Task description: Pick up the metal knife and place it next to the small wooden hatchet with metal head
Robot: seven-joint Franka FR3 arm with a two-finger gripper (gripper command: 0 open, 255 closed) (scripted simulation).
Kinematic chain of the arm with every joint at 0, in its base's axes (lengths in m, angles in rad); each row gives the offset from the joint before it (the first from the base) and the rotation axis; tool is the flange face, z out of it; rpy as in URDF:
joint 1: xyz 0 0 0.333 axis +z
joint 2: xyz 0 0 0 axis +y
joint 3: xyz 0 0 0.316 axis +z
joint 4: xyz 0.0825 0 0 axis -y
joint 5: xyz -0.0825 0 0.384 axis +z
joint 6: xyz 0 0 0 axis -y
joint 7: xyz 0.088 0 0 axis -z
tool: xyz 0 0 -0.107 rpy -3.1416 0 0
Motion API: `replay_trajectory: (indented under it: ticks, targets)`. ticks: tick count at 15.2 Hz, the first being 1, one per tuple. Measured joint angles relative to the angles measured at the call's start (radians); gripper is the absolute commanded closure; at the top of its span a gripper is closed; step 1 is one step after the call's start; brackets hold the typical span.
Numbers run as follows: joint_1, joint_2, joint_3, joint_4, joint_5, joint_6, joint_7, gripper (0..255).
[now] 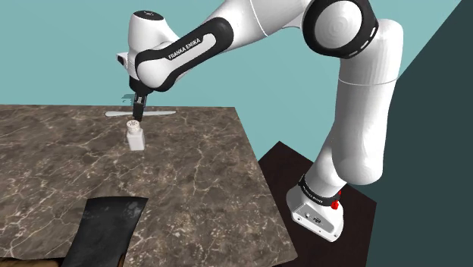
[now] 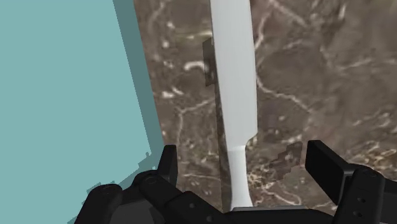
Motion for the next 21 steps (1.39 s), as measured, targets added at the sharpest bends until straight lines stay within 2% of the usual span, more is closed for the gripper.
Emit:
replay_trajectory:
  ticks: [11, 21]
  targets:
    - [0.000, -0.004, 0.001, 0.007, 0.001, -0.003, -0.002, 255]
    - [-0.004, -0.066, 0.006, 0.048, 0.011, -0.113, -0.008, 255]
